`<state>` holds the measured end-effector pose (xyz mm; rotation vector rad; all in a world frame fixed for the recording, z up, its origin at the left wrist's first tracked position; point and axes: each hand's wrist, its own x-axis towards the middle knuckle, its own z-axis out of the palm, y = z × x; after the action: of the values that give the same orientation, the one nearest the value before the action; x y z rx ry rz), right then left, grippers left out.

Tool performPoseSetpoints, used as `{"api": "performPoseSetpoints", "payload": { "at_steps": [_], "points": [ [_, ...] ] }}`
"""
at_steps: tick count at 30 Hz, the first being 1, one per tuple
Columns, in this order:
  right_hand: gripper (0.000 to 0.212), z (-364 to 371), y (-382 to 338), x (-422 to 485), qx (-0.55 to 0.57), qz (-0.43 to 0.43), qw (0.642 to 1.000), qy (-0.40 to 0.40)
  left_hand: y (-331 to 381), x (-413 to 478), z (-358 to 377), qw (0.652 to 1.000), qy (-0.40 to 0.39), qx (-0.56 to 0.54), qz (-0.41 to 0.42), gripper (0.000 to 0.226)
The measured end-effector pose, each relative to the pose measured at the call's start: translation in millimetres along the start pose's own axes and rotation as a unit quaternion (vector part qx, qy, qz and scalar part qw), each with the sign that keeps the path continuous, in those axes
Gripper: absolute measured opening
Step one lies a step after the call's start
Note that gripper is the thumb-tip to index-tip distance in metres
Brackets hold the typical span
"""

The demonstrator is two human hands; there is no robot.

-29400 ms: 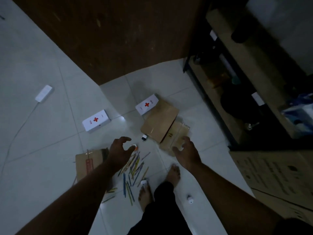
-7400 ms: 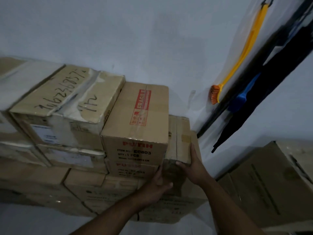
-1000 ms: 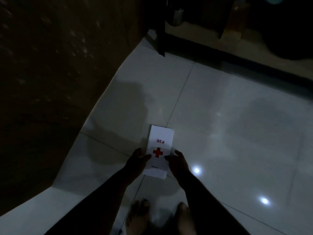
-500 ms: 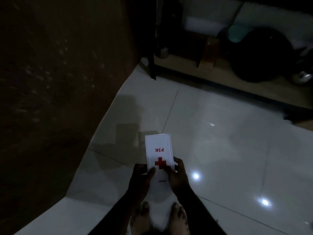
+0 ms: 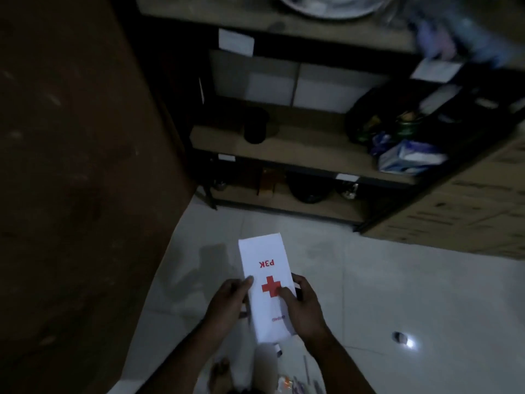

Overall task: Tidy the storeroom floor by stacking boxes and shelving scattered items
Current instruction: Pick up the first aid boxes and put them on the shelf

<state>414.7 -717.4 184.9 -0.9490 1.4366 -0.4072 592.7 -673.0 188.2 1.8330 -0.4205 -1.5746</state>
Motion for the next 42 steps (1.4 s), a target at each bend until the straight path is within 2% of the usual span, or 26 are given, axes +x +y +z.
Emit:
{"api": "performPoseSetpoints", "payload": {
  "at_steps": [5, 9, 12, 14, 19, 22, 25, 30, 33, 35, 38, 42],
  "points": [
    [0.027, -49.5, -77.6, -73.2, -0.054, -0.021, 0.998, -0.003, 94.0, -67.6, -0.6, 0.998, -0.024, -0.015, 0.064, 0.038],
    [0.029, -83.9, -129.4, -118.9, -0.089, -0.038, 0.995, -0.034, 141.3, -101.3, -5.4, 0.995, -0.055, 0.023, 0.083, 0.054],
    [0.038, -104.0, -157.6, -132.2, -0.105, -0.039, 0.992, -0.057, 164.4, -118.4, -4.5, 0.992, -0.083, 0.027, 0.094, 0.051],
    [0.048, -114.7, -170.5, -132.2, -0.1, -0.04, 0.992, -0.062, 174.2, -124.1, -1.4, 0.991, -0.08, -0.015, 0.102, 0.047],
    [0.05, -129.1, -185.9, -131.4, -0.018, -0.007, 0.999, -0.032, 186.3, -129.8, 6.4, 0.987, -0.044, -0.105, 0.112, 0.042],
    [0.055, -127.3, -181.6, -118.4, 0.109, 0.035, 0.993, -0.02, 189.0, -127.2, 6.7, 0.981, -0.026, -0.161, 0.103, 0.039],
    [0.045, -109.8, -183.6, -102.2, 0.222, 0.053, 0.973, -0.024, 188.4, -118.8, 5.8, 0.975, -0.017, -0.2, 0.098, 0.039],
    [0.044, -77.8, -205.8, -64.7, 0.297, 0.083, 0.951, 0.027, 196.3, -89.3, 1.9, 0.964, -0.047, -0.253, 0.073, 0.042],
    [0.045, -70.8, -223.4, -31.6, 0.343, 0.063, 0.936, 0.053, 213.4, -66.6, -1.7, 0.961, -0.08, -0.262, 0.049, 0.041],
    [0.047, -70.8, -240.4, -13.4, 0.336, 0.054, 0.938, 0.073, 227.6, -49.6, -7.1, 0.963, -0.108, -0.245, 0.036, 0.048],
    [0.065, -81.0, -268.7, 8.1, 0.303, 0.029, 0.951, 0.06, 252.5, -16.8, -21.8, 0.97, -0.123, -0.204, 0.051, 0.057],
    [0.111, -95.8, -298.0, 23.8, 0.256, 0.017, 0.966, 0.033, 283.4, 20.0, -46.1, 0.974, -0.187, -0.114, 0.053, 0.054]
  ]
}}
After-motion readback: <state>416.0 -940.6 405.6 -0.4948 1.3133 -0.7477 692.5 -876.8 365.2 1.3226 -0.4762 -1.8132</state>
